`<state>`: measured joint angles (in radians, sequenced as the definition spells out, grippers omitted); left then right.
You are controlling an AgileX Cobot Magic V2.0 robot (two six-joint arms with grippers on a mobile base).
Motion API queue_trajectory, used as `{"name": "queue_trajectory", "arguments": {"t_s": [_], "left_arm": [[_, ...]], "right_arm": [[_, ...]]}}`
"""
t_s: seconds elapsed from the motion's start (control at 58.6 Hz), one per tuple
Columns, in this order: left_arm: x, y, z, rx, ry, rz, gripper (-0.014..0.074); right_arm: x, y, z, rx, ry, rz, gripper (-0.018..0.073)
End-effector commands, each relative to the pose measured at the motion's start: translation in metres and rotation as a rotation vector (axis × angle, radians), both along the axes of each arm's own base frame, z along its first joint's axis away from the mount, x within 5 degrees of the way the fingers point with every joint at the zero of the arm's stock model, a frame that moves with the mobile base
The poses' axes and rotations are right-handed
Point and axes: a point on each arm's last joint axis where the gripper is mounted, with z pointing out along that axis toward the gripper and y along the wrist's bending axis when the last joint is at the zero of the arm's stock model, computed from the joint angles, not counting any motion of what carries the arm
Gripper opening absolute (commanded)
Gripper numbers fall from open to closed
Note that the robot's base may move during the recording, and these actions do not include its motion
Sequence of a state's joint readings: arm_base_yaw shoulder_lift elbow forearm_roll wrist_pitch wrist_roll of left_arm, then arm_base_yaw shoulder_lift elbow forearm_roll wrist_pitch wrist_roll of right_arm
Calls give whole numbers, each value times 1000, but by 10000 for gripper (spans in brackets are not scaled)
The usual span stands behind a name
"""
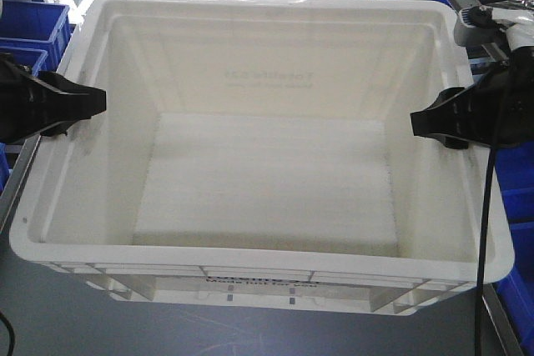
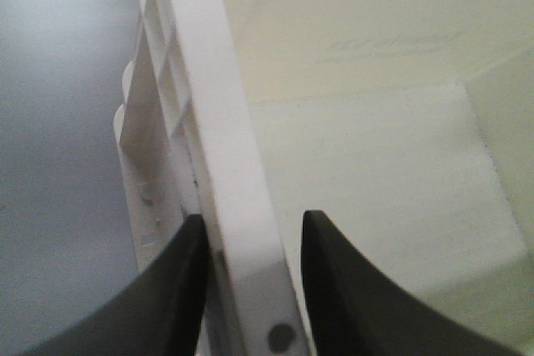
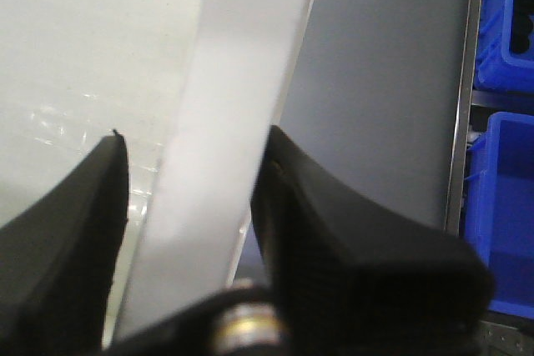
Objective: Move bin from left to right shelf
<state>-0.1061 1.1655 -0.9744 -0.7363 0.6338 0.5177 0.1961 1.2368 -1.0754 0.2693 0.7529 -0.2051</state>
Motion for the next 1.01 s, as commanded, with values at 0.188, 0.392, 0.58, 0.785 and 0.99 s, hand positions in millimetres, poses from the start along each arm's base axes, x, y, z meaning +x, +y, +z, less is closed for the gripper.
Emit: {"name": "queue_trajectory", "arguments": {"t_s": [0.188,0.392,0.58,0.785,0.99], "left_arm": [[-9,-14,26,-149,-46,-52,-6],[-9,-14,26,-149,-46,-52,-6],[-9,-14,26,-149,-46,-52,-6],[-9,-14,26,-149,-46,-52,-6],[-9,-14,26,-149,-46,-52,-6]], "right_arm": [[-1,11,34,159,-155,-7,-4],[-1,11,34,159,-155,-7,-4],[-1,11,34,159,-155,-7,-4],[-1,11,34,159,-155,-7,-4],[-1,11,34,159,-155,-7,-4]]}}
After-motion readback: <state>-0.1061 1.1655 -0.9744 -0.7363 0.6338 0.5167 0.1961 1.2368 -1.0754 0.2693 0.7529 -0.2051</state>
